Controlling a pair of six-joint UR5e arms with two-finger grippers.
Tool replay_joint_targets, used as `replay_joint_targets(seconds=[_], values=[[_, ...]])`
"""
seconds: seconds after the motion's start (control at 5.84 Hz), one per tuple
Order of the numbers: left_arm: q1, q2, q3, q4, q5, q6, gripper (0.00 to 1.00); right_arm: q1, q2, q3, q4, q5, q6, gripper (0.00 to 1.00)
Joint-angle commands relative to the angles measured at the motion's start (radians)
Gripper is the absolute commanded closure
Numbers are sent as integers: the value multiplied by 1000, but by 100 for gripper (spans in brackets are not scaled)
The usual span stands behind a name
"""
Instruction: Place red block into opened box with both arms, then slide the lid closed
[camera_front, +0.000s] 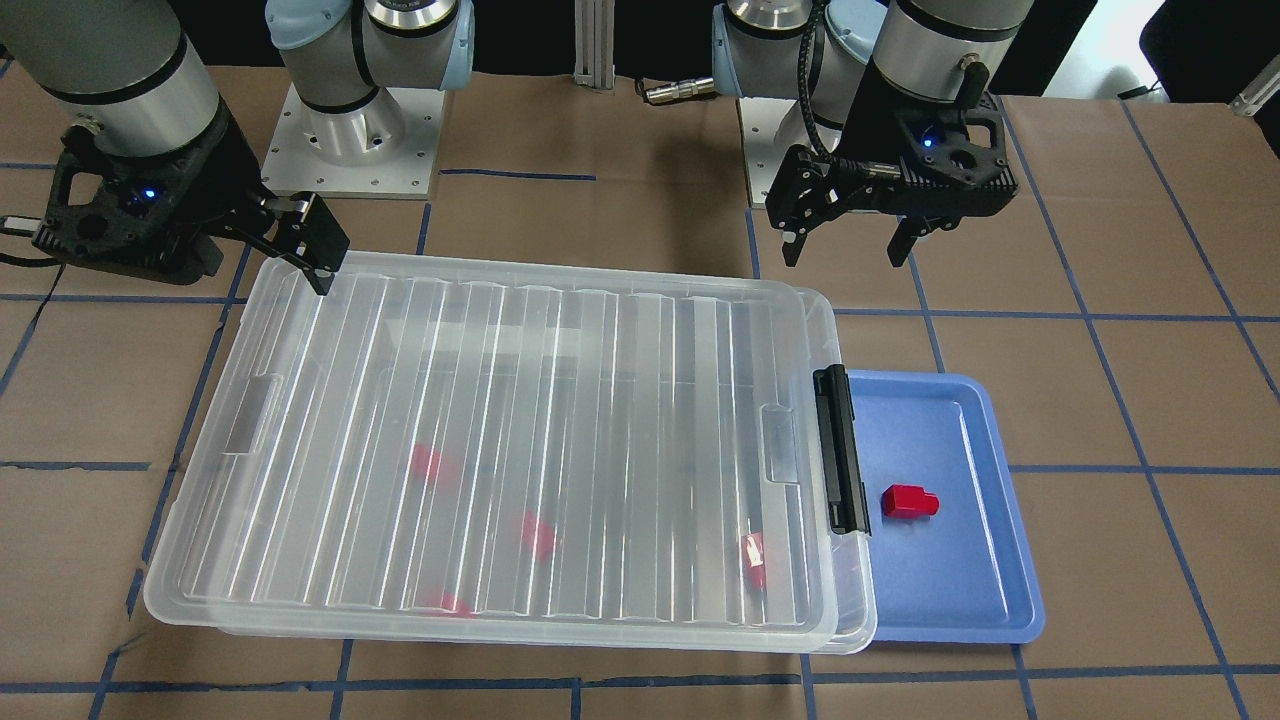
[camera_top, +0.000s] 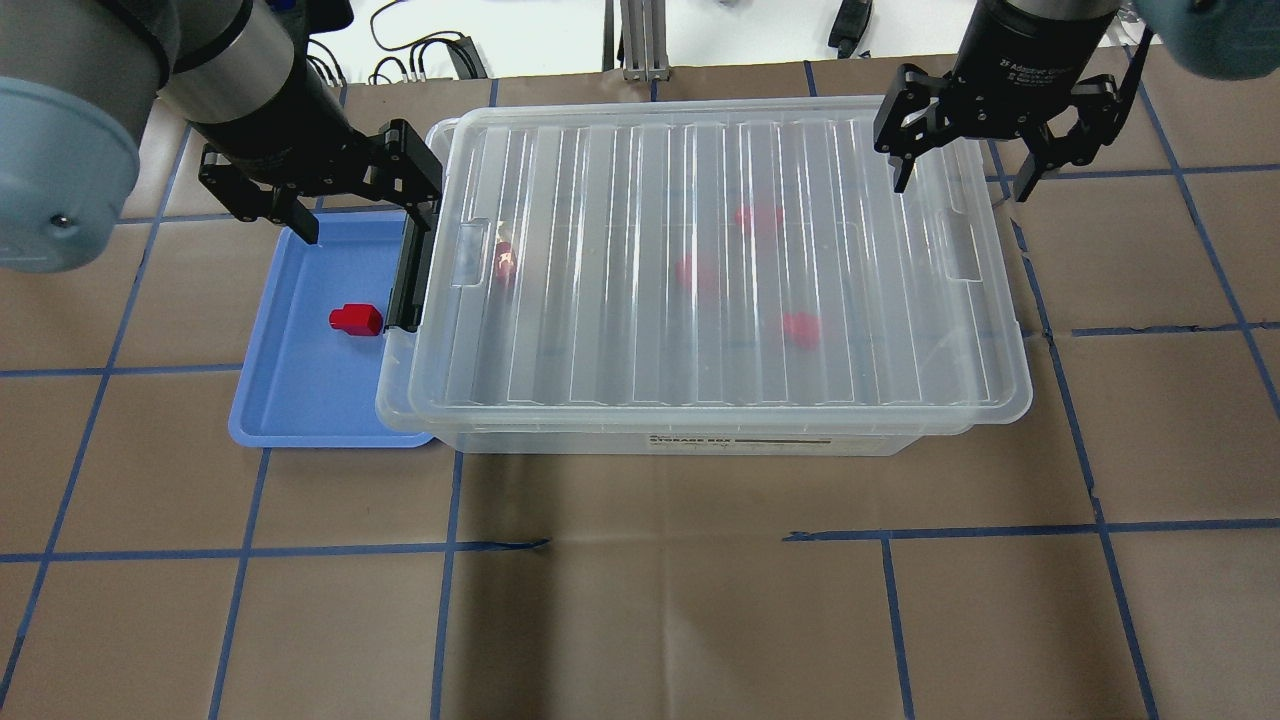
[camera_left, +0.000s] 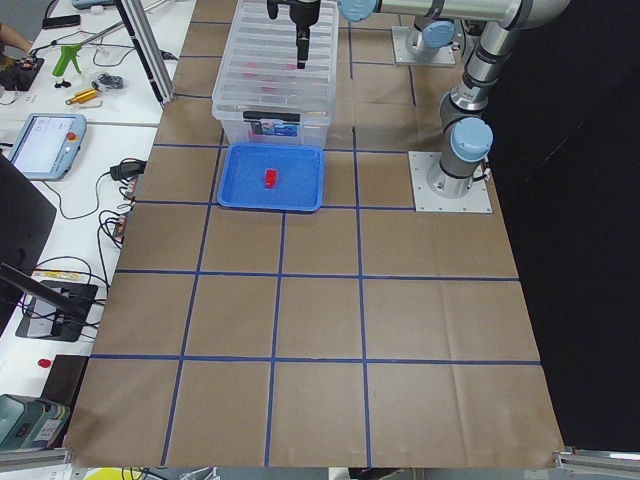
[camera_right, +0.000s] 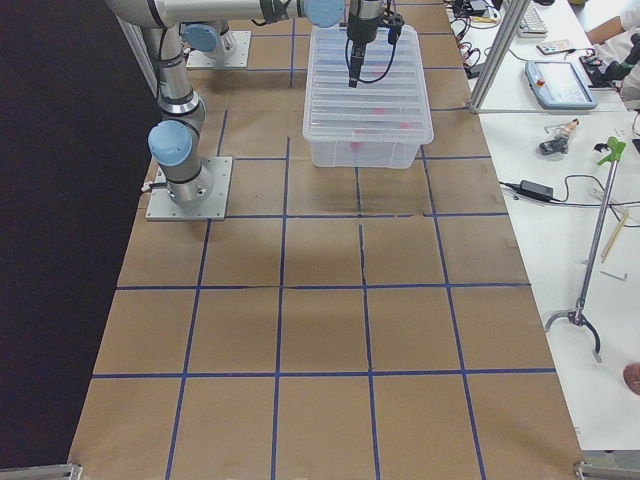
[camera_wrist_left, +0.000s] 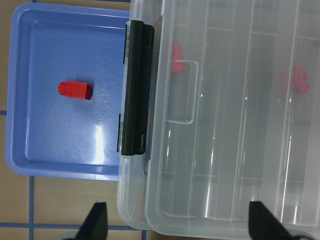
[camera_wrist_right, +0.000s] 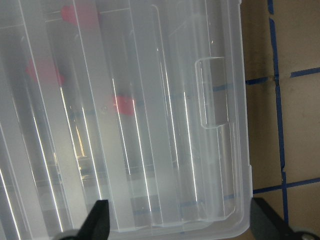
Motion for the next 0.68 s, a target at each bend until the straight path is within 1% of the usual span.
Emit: replay_joint_targets(seconds=[0.0, 0.34, 0.51], values=[[0, 0, -2, 0, 1, 0, 2, -1, 0, 2, 0, -2, 3, 0], [0, 0, -2, 0, 1, 0, 2, -7, 3, 3, -17, -7, -6, 0], [0, 0, -2, 0, 1, 0, 2, -44, 21, 5, -20, -2, -29, 0]])
